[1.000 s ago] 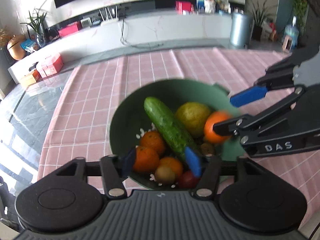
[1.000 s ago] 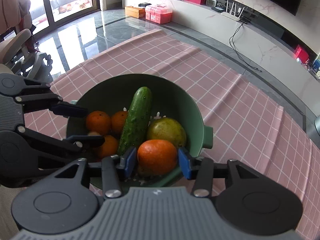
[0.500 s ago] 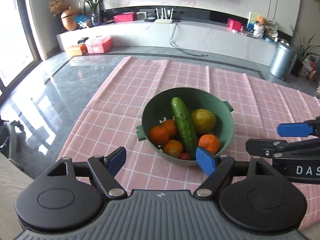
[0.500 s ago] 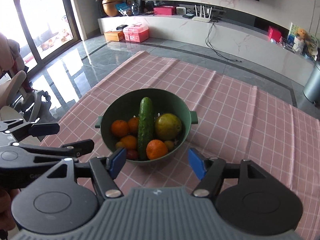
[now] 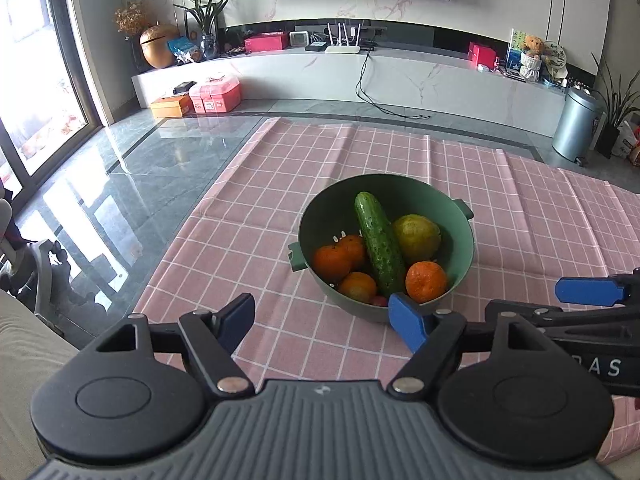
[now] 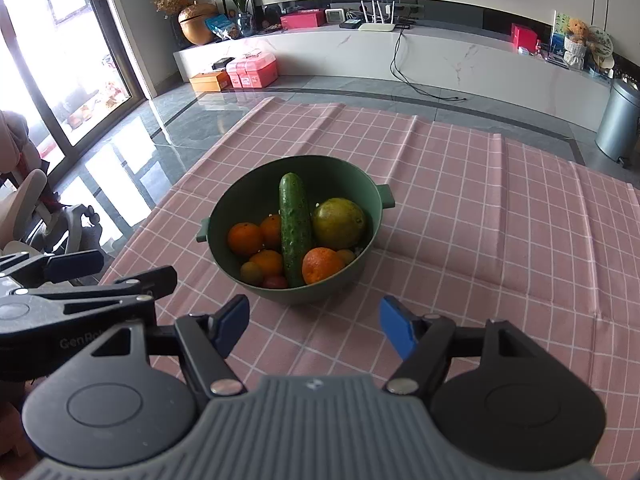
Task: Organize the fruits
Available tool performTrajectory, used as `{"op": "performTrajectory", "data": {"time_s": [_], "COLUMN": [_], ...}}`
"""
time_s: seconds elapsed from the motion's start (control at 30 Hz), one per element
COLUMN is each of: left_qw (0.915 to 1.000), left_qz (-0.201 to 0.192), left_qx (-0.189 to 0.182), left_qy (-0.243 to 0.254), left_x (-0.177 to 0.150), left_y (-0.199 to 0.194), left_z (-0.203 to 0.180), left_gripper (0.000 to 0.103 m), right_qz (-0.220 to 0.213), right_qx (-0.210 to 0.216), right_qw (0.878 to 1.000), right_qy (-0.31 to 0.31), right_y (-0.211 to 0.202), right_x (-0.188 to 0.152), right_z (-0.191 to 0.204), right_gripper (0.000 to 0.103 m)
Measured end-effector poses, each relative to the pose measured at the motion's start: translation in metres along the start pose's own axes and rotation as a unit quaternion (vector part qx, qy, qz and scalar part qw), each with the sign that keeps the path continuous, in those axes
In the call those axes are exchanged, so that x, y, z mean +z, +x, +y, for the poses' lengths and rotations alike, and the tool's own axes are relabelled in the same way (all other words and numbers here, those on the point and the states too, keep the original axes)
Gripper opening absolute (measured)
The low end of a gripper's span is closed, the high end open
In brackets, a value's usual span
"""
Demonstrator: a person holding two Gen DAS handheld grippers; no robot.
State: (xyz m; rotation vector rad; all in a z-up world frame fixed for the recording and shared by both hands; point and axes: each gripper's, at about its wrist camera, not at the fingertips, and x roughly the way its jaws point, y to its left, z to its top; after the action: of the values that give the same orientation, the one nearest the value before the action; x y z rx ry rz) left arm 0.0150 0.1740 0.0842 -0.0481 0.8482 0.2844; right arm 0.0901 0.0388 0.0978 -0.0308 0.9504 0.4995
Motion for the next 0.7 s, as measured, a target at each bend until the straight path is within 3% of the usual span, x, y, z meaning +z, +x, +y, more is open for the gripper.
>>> {"op": "performTrajectory", "data": {"time_s": [0.7], "left_qw": [0.9997], "left_qz": [-0.013], "left_qx": [-0.016], "left_qy": [0.012], "left_x": [-0.0022], "left_y": [-0.0054], "left_z": [-0.0012], "left_gripper": [0.084], "right_qz": [-0.005], "right_qx": [-0.009], "right_qw": [1.0], "right_qy": [-0.009], "right_y": [-0.0077], "right_x": [-0.0007], "right_z": [0.0011], "right_gripper": [0.069]}}
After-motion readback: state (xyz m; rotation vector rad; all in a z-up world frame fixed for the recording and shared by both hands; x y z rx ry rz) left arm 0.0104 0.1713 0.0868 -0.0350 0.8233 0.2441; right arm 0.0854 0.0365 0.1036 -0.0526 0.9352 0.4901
